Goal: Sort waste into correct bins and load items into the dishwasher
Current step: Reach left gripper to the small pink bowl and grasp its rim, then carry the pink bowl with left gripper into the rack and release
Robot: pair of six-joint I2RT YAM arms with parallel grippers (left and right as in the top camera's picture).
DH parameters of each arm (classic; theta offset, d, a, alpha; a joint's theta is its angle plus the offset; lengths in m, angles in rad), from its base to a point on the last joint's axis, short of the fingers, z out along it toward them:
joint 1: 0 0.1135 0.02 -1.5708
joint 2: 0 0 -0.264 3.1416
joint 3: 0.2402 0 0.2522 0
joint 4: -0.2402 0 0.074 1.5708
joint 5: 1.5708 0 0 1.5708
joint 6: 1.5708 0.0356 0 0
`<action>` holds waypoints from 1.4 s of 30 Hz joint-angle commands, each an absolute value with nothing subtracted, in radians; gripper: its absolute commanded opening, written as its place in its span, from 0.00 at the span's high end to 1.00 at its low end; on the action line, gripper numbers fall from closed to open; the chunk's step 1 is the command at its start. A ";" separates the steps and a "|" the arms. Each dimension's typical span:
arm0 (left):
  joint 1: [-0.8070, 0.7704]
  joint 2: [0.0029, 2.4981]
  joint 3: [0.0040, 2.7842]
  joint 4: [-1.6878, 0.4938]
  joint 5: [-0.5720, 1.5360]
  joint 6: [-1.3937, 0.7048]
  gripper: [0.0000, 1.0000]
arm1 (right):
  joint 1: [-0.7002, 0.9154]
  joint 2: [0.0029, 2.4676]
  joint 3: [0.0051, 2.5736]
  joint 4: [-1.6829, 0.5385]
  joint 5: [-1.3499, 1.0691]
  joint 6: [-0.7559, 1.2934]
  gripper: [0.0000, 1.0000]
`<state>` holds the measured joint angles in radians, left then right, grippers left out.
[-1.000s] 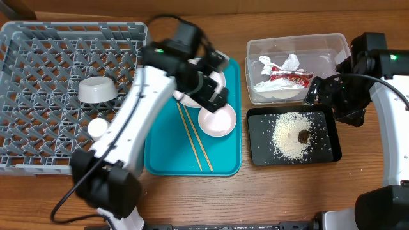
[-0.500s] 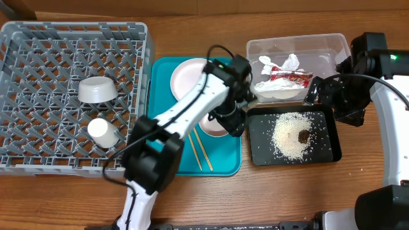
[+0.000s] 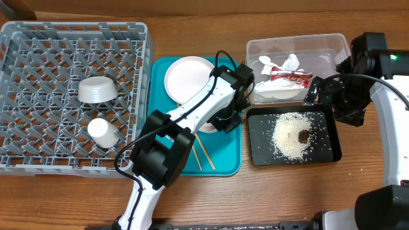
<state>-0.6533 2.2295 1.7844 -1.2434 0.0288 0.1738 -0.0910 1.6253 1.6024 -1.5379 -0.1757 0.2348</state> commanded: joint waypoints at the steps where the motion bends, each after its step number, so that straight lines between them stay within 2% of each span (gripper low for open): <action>1: -0.648 2.242 1.836 -1.277 0.034 0.151 0.96 | -0.092 1.600 1.630 -1.539 -0.176 0.231 0.00; 7: -0.634 2.235 2.028 -1.372 0.038 0.148 0.96 | -0.092 1.600 1.630 -1.542 -0.176 0.231 0.00; 10: -0.571 2.197 2.197 -1.420 0.073 0.149 0.96 | -0.092 1.600 1.630 -1.543 -0.176 0.231 0.00; 16: -0.429 2.162 2.312 -1.439 0.168 0.153 0.96 | -0.092 1.600 1.630 -1.542 -0.176 0.231 0.00; 29: 0.065 2.154 2.341 -1.364 0.873 0.321 0.96 | -0.092 1.600 1.630 -1.539 -0.176 0.231 0.00; 35: 0.218 2.156 2.334 -1.284 1.032 0.330 0.96 | -0.092 1.600 1.630 -1.540 -0.176 0.232 0.00; 42: 0.310 2.231 2.332 -1.205 1.151 0.315 0.96 | -0.092 1.600 1.630 -1.543 -0.176 0.232 0.00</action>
<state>0.2874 2.1929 2.3161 -1.2236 1.0412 0.2996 -0.0910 1.6253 1.6024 -1.5455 -0.1761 0.2348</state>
